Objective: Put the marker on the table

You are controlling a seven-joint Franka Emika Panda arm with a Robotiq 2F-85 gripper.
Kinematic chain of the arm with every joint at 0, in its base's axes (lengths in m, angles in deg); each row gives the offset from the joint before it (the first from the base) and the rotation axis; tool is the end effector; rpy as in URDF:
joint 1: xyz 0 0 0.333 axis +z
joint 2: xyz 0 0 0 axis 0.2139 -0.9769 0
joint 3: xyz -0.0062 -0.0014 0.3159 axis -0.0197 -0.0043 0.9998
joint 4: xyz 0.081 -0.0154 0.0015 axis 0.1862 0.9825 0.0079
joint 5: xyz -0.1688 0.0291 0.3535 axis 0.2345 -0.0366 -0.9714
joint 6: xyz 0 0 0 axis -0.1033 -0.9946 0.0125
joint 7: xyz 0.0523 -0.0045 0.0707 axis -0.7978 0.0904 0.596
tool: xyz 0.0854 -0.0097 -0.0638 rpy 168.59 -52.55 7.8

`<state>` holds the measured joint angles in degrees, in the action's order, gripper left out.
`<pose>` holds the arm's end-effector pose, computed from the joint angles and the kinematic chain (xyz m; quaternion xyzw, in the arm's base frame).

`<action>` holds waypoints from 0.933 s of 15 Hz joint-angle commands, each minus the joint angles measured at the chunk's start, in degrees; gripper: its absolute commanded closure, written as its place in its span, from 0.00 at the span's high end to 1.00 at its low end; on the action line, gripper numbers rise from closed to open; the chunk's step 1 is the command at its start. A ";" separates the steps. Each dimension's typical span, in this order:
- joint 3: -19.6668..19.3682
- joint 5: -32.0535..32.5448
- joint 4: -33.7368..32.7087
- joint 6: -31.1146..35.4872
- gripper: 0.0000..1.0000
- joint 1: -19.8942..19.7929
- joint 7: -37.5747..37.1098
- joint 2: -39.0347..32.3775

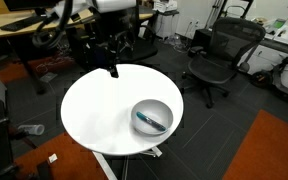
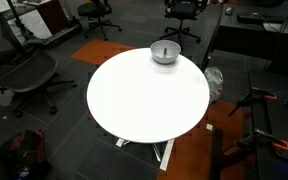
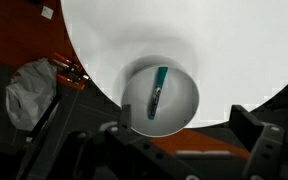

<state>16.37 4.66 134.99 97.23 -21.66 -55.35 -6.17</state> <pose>0.5478 -0.1566 0.3826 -0.8461 0.5264 -0.0816 0.0197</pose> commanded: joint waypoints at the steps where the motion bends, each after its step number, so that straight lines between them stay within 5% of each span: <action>1: -1.76 -1.38 -3.67 0.99 1.00 0.64 -1.77 -5.19; 14: -4.53 -8.42 -10.75 4.92 1.00 0.15 -0.43 -18.24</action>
<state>12.63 -1.38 127.04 100.98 -21.58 -55.46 -21.28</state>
